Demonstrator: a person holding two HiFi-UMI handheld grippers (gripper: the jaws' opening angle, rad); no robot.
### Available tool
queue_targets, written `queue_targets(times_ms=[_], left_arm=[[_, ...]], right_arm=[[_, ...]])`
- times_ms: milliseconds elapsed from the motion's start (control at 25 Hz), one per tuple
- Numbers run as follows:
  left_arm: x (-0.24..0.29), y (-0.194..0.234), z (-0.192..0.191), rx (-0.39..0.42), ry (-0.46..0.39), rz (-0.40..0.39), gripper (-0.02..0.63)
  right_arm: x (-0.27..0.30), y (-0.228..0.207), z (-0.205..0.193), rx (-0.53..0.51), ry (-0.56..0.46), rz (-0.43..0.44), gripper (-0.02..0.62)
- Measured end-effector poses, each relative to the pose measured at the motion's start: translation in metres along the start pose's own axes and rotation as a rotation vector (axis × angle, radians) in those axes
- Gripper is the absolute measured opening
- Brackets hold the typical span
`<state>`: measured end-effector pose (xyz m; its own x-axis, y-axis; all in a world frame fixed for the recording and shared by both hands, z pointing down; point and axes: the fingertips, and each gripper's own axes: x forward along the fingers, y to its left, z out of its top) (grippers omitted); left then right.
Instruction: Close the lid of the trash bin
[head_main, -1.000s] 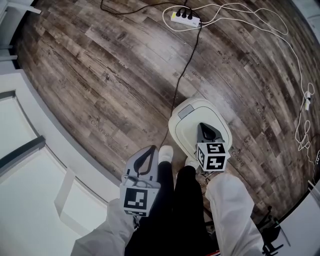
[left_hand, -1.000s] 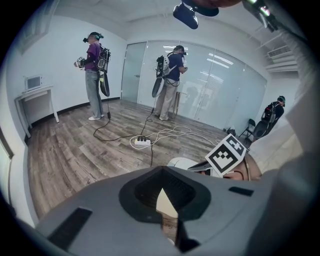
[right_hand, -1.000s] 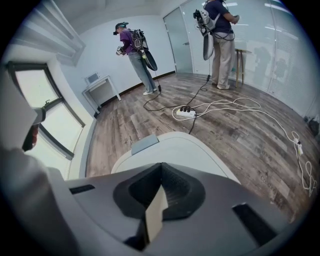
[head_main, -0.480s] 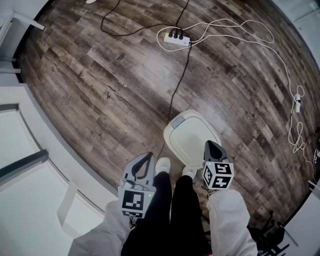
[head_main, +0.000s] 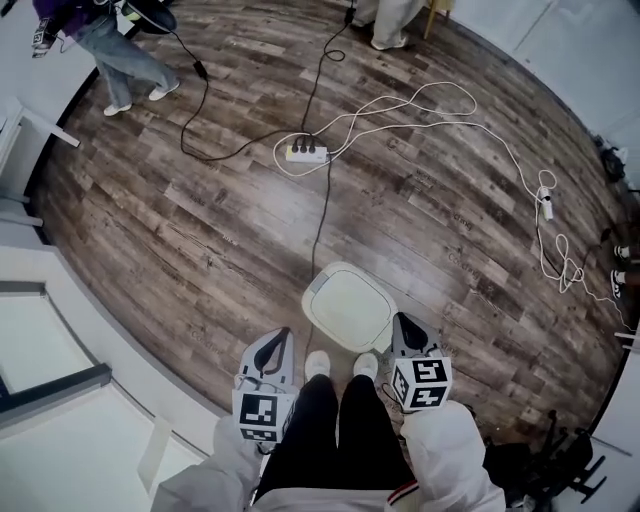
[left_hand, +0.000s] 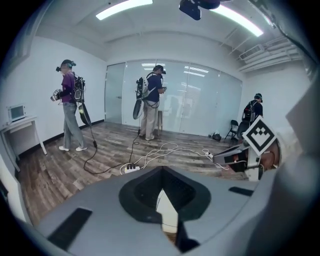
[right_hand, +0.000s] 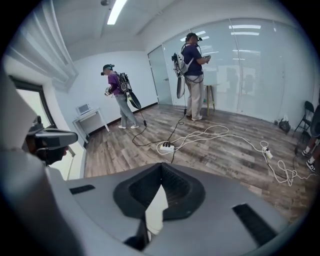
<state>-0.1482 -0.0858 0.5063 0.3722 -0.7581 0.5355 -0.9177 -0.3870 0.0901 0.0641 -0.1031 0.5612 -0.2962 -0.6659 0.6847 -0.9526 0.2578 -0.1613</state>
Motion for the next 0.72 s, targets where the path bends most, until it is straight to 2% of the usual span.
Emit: queue_targets(times_ms=[160,360,720], left_arm=[[-0.028,-0.022,0.046,-0.006,-0.036,-0.017,0.005],[-0.071,-0.034,0.097,-0.037,-0.099,0.017,0.005],[-0.132,-0.069,0.162,0.032,-0.181,-0.062,0.005]], right_arm=[[-0.063,0.0,0.043,0.001,-0.072,0.005,0.023],[-0.135,0.008,0.079,0.029,-0.158,0.005,0.023],[-0.244,0.047,0.133,0.021,-0.322,0.005,0.023]])
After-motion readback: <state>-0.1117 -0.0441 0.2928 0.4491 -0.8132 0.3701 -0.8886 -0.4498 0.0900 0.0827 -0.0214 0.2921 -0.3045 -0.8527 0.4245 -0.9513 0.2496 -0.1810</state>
